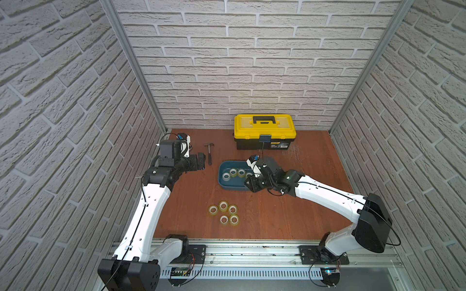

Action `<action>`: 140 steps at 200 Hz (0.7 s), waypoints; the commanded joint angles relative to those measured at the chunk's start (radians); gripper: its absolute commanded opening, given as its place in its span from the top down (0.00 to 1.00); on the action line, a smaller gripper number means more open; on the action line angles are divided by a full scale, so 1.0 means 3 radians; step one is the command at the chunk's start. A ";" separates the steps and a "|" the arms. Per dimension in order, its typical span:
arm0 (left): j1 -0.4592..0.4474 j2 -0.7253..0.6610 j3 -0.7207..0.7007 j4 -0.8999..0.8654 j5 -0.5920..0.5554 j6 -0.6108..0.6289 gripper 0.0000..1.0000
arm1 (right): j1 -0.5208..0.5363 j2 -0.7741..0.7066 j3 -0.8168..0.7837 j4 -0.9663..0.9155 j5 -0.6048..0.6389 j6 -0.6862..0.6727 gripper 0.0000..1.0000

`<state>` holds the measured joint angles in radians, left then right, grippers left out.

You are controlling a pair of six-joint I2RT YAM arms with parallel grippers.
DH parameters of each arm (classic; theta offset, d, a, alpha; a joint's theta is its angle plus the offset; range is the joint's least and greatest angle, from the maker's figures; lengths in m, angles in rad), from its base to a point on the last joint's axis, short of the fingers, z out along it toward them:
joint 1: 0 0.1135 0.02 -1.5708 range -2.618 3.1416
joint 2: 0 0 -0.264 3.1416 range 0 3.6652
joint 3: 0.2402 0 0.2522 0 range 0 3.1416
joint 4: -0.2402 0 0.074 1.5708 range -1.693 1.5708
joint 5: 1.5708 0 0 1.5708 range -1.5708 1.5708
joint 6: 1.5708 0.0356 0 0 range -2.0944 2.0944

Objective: Put the transparent tape into the storage box
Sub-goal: Place the tape in the storage box, then pick up the tape at the center of the board.

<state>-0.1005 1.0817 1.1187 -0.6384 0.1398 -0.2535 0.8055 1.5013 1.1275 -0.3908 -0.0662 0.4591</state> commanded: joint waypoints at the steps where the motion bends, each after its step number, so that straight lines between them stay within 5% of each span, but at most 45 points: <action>1: 0.0026 -0.0029 -0.0237 0.0276 -0.0038 0.0212 0.02 | 0.0233 -0.0005 -0.0051 0.0203 0.0109 0.0034 0.62; 140: 0.0038 0.0037 -0.0509 0.0323 -0.0276 0.0027 0.02 | 0.0739 0.0878 0.0110 0.0149 0.0342 0.0324 0.65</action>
<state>-0.0956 1.1027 0.9615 -0.5678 0.0864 -0.2394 1.0069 1.7367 1.1191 -0.3401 0.0040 0.5438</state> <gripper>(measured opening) 0.983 0.352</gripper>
